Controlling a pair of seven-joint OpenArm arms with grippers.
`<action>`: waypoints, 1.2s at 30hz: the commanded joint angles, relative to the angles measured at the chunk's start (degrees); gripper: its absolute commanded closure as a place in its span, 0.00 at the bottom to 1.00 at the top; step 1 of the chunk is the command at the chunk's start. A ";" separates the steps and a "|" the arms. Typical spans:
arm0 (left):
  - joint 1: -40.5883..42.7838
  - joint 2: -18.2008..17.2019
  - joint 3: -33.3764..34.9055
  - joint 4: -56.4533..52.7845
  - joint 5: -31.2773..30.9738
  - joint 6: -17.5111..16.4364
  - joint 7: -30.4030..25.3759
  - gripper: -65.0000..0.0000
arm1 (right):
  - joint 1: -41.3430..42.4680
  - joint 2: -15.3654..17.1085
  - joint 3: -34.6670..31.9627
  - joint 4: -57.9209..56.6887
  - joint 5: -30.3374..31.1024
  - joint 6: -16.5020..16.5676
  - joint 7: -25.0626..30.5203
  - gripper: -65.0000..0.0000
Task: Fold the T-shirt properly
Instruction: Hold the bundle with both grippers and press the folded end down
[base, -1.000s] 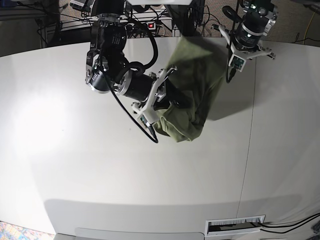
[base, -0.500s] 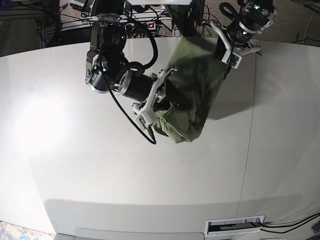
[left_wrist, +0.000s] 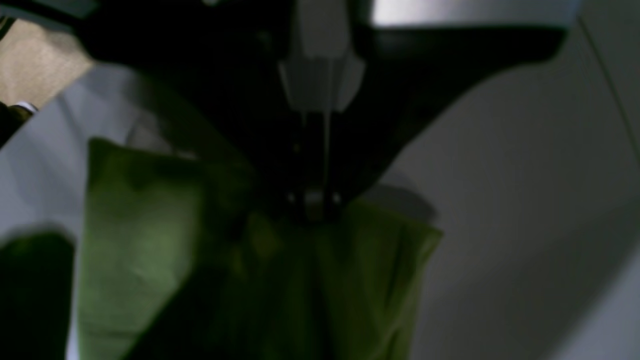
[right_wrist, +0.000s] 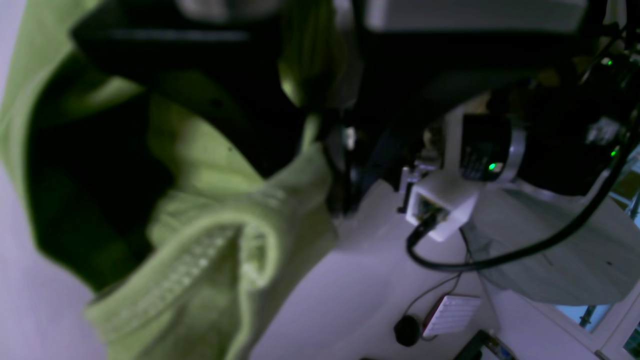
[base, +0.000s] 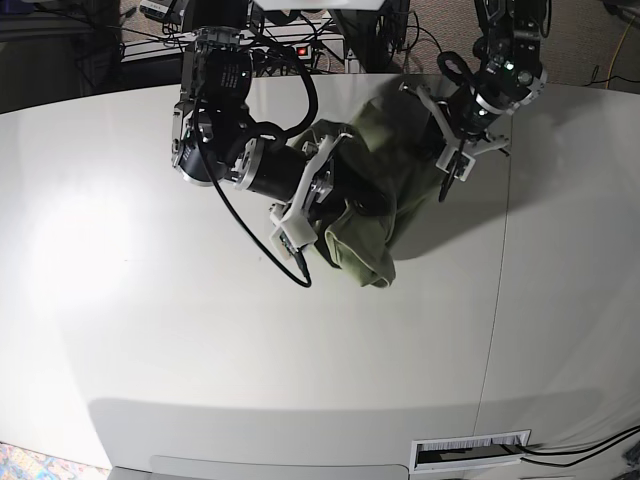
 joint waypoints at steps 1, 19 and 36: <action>-0.15 -0.17 -0.07 0.61 -1.22 -0.24 -1.20 1.00 | 0.76 -0.31 -0.20 0.94 2.01 0.12 1.22 1.00; 0.17 -0.17 -0.07 0.46 -2.89 -0.24 -0.85 1.00 | -0.33 -0.44 -8.72 0.90 3.19 0.12 -1.25 0.84; 0.22 -0.35 -0.24 2.64 18.05 8.74 0.96 1.00 | 0.85 -0.46 -2.71 0.90 17.70 0.12 -5.14 0.79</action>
